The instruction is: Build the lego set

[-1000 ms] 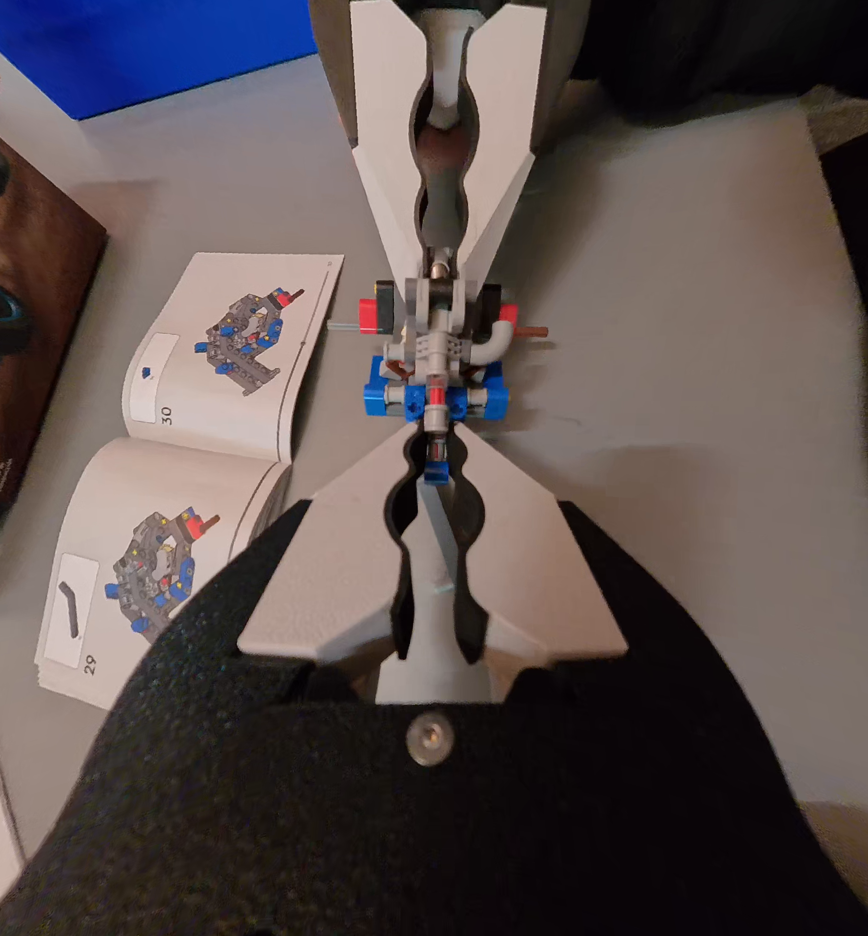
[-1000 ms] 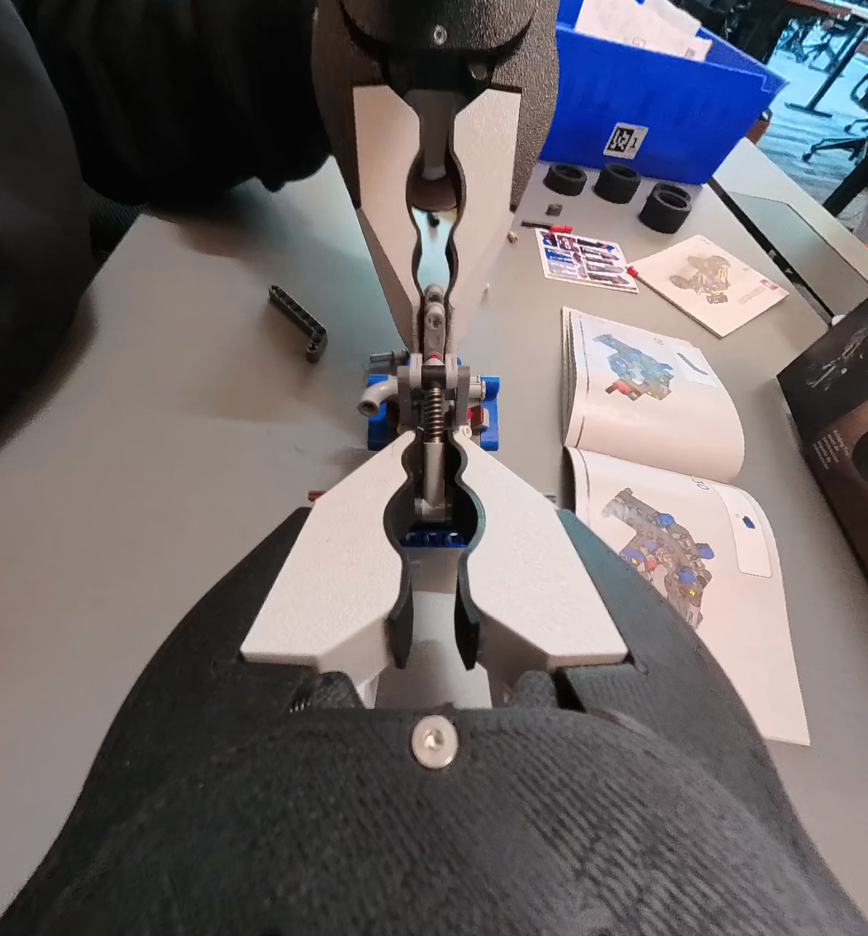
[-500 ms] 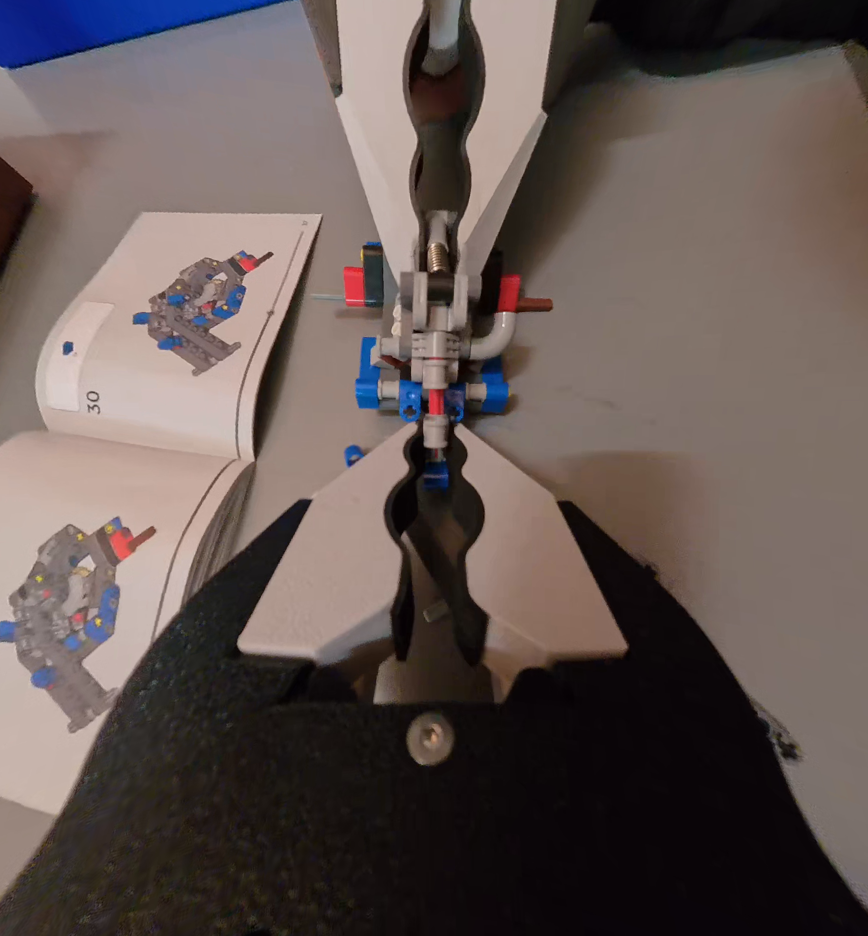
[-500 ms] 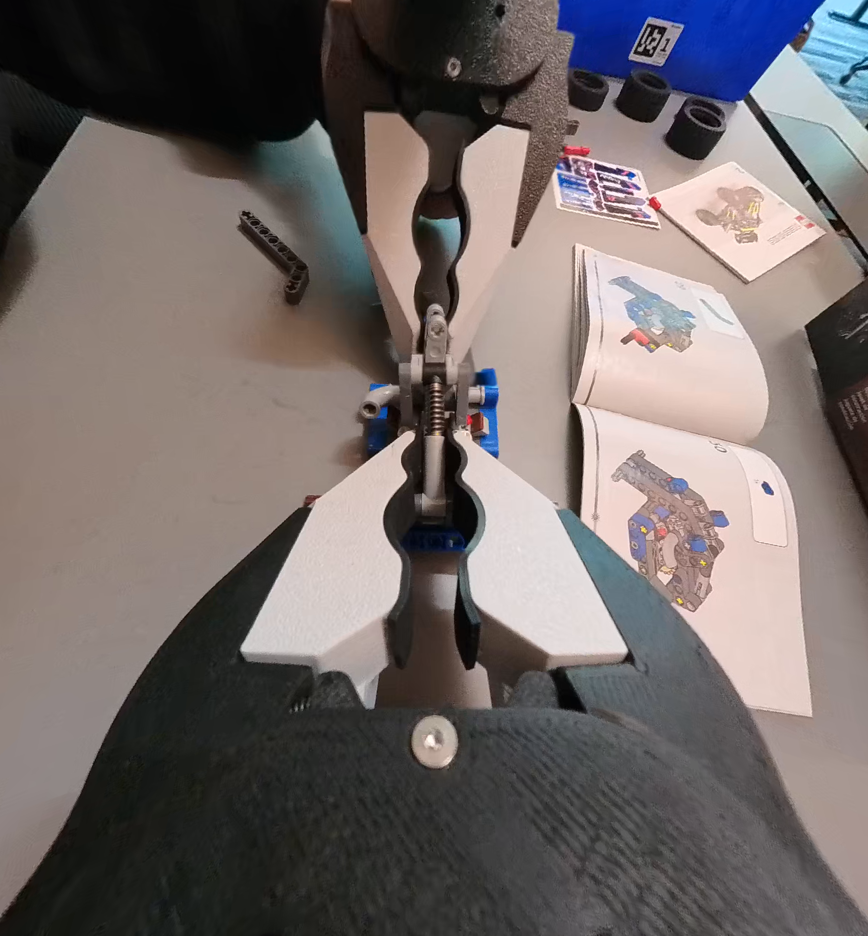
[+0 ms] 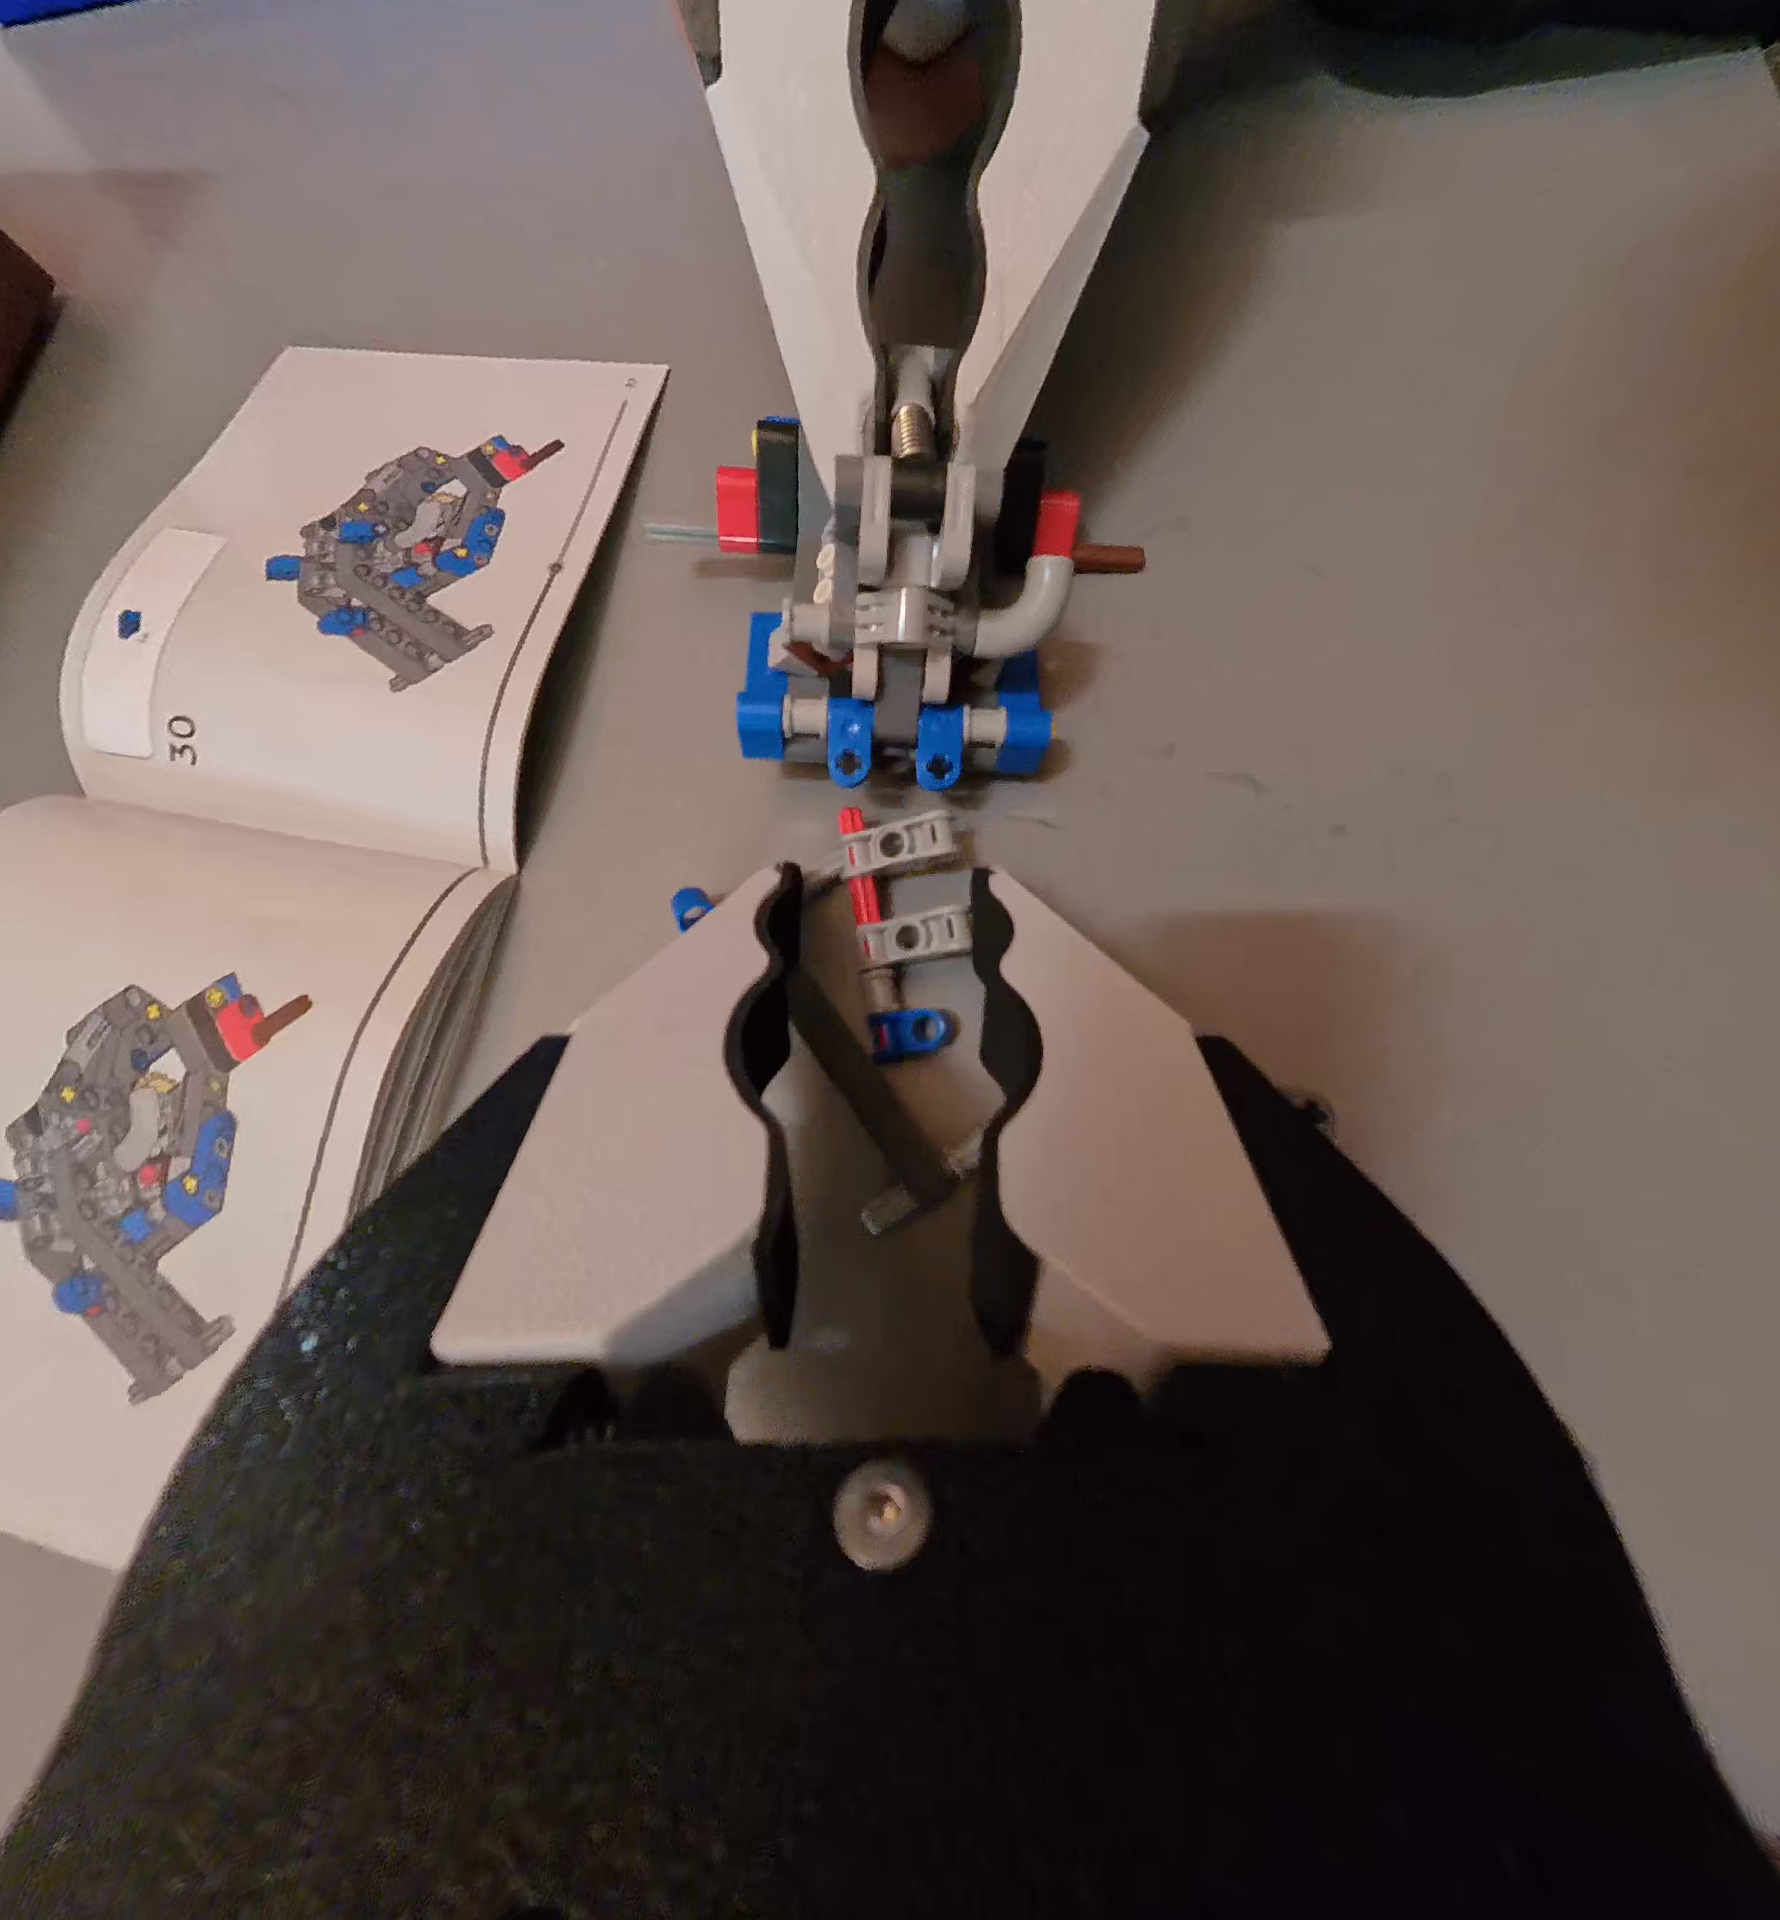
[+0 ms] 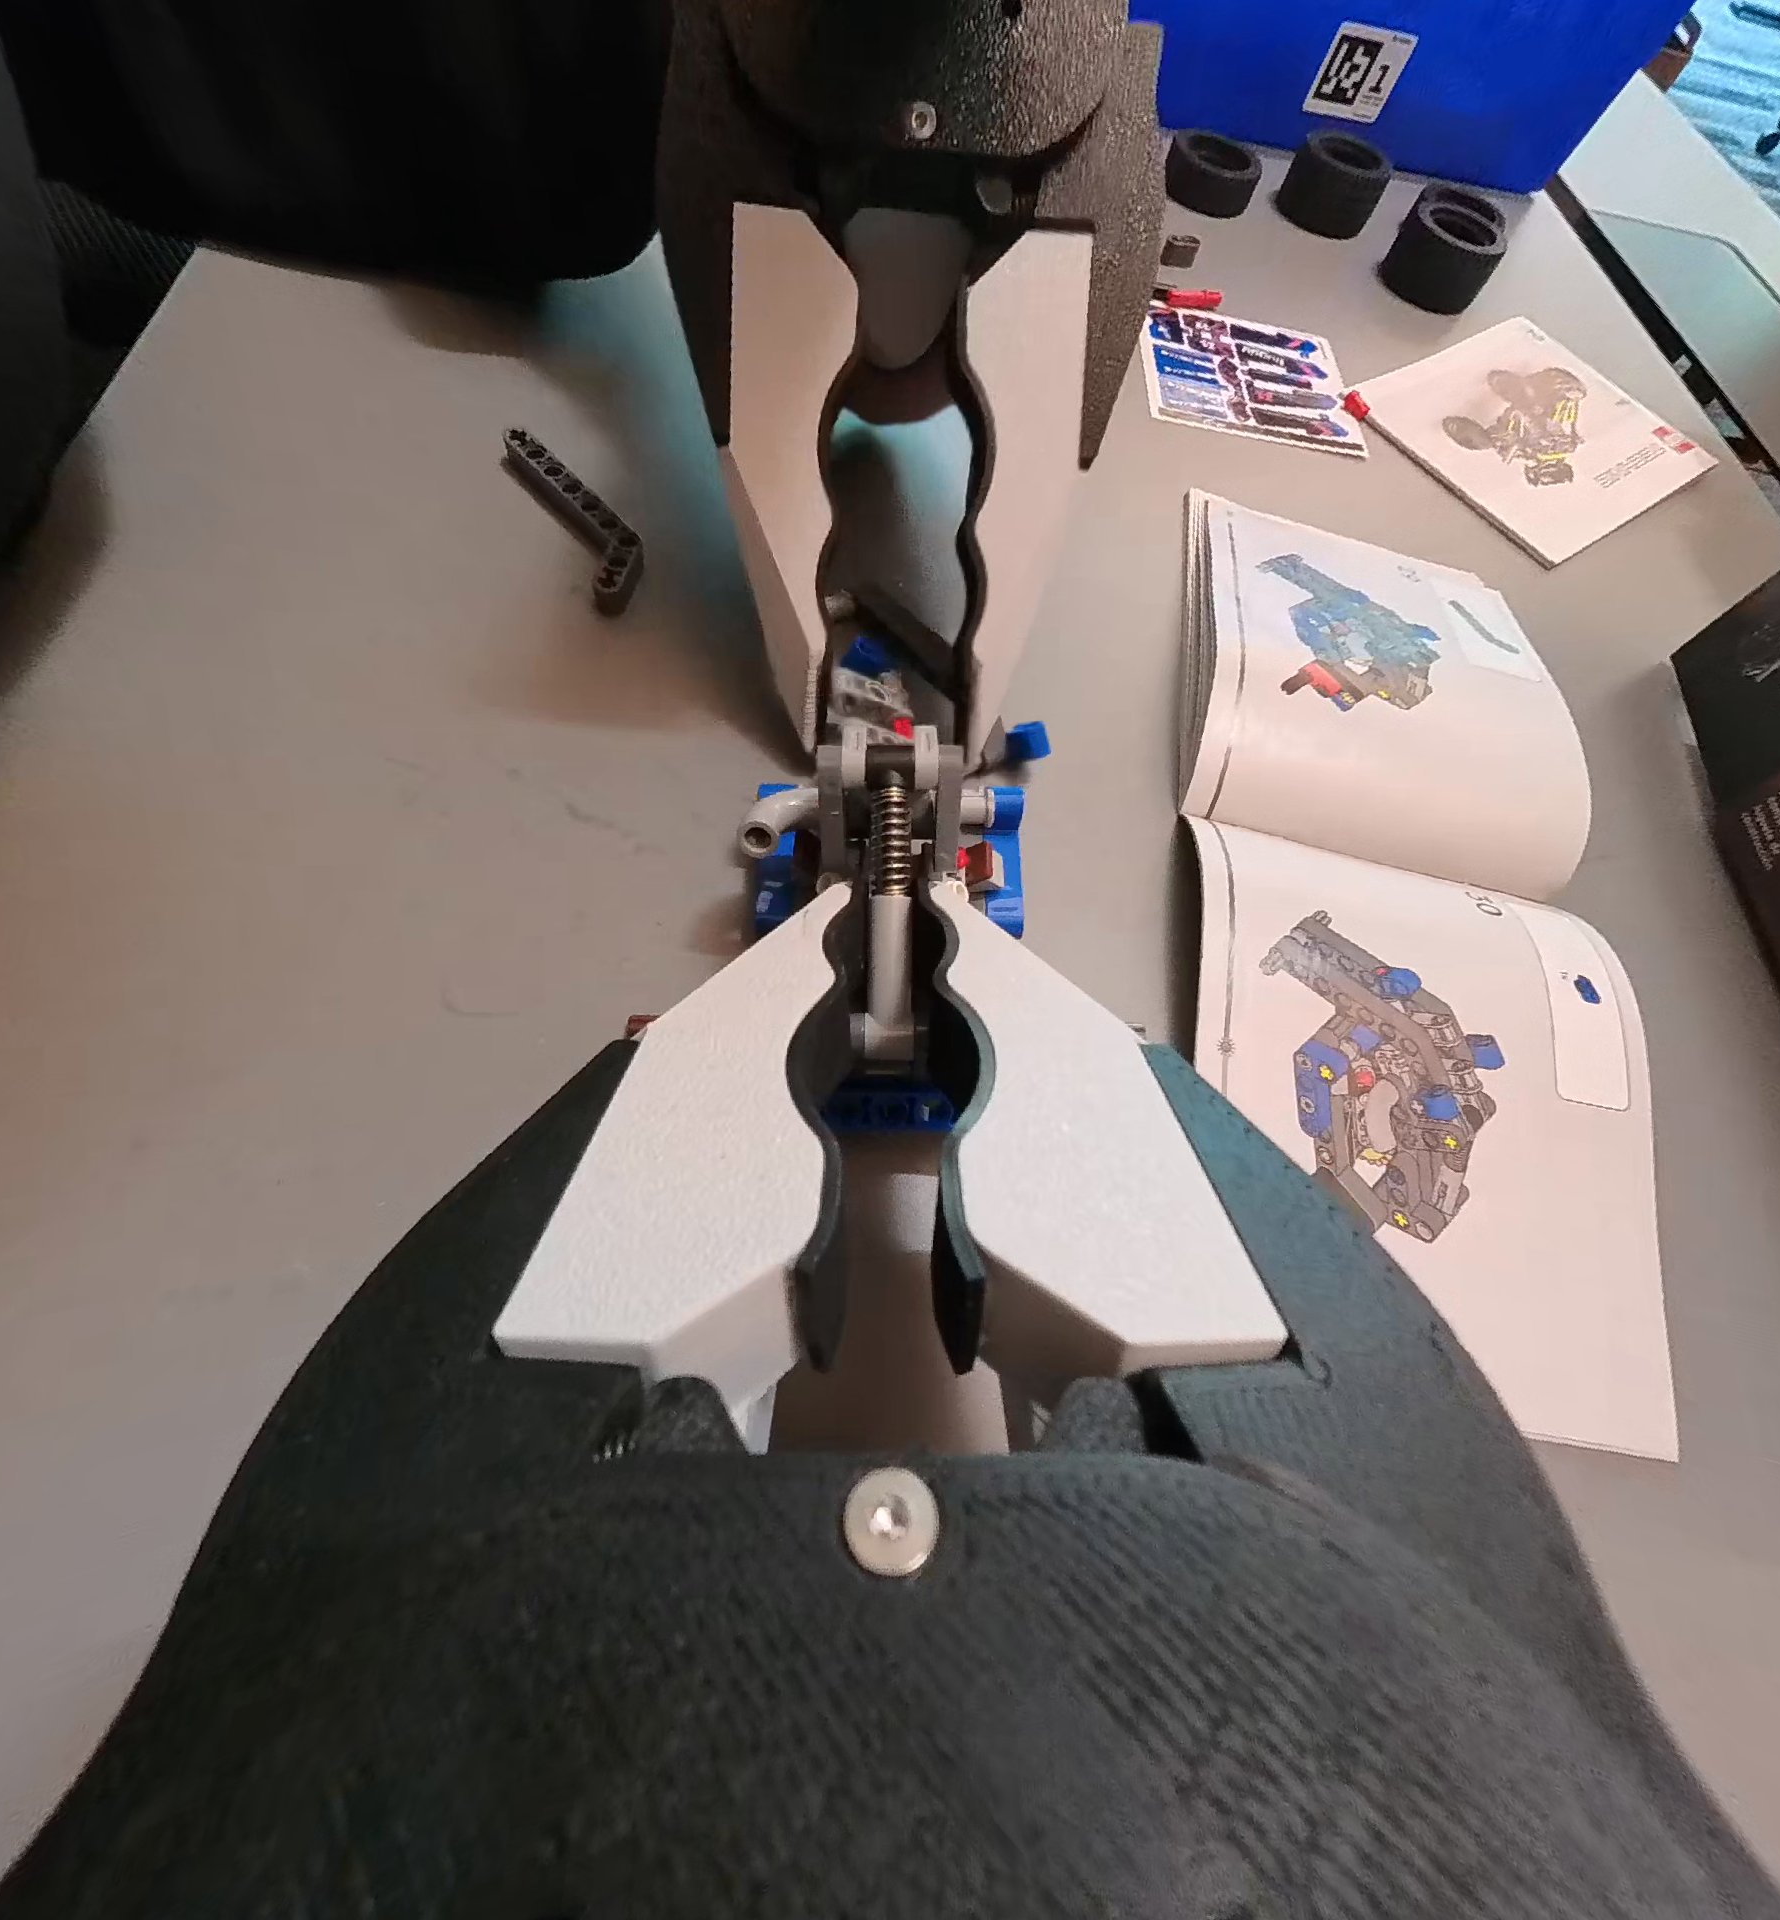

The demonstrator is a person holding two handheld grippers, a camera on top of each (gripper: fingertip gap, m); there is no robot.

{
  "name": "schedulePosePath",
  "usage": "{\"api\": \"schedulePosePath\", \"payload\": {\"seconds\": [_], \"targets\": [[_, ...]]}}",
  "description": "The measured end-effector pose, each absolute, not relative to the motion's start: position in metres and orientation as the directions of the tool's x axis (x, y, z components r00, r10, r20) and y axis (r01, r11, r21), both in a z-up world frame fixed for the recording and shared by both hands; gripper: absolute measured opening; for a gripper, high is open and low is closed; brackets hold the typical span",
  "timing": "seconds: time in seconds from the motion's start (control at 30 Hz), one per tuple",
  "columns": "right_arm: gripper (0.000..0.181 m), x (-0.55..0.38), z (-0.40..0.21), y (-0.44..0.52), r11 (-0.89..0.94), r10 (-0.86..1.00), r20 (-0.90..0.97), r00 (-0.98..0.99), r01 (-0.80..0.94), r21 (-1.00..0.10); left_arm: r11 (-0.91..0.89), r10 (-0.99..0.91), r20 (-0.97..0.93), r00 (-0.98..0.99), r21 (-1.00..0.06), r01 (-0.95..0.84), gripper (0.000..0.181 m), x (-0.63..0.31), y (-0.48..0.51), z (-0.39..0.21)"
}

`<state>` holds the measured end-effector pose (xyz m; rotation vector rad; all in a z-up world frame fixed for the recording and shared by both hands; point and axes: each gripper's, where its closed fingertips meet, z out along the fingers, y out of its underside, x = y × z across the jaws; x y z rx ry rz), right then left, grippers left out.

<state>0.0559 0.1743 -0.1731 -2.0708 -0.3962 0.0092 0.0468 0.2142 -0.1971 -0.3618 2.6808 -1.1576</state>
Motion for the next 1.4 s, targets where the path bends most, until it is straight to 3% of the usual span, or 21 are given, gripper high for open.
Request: {"api": "schedulePosePath", "payload": {"seconds": [0.13,0.23,0.47,0.67,1.0,1.4], "targets": [[0.005,0.056,-0.173,0.174,-0.462,0.282,0.159,0.946,0.28,-0.842,0.698,-0.288,-0.171,-0.942,-0.711,-0.084,0.028,0.044,0.226,-0.191],[0.005,0.056,-0.173,0.174,-0.46,0.284,0.155,0.946,0.276,-0.844,0.7,-0.27,-0.195,-0.943,-0.712,-0.054,0.011,0.038,0.229,-0.189],[0.005,0.054,-0.173,0.171,-0.457,0.301,0.149,0.942,0.28,-0.844,0.749,-0.249,-0.215,-0.944,-0.661,-0.047,0.028,0.031,0.234,-0.198],[0.005,0.053,-0.173,0.168,-0.451,0.317,0.149,0.937,0.287,-0.845,0.75,-0.268,-0.238,-0.934,-0.66,-0.048,0.01,0.037,0.232,-0.2],[0.008,0.052,-0.171,0.168,-0.427,0.324,0.187,0.927,0.32,-0.846,0.634,-0.354,-0.114,-0.928,-0.759,-0.149,0.0,0.041,0.229,-0.188],[0.014,0.051,-0.161,0.166,-0.376,0.319,0.234,0.919,0.349,-0.858,0.641,-0.326,-0.127,-0.937,-0.758,-0.121,0.0,0.037,0.227,-0.186]]}}
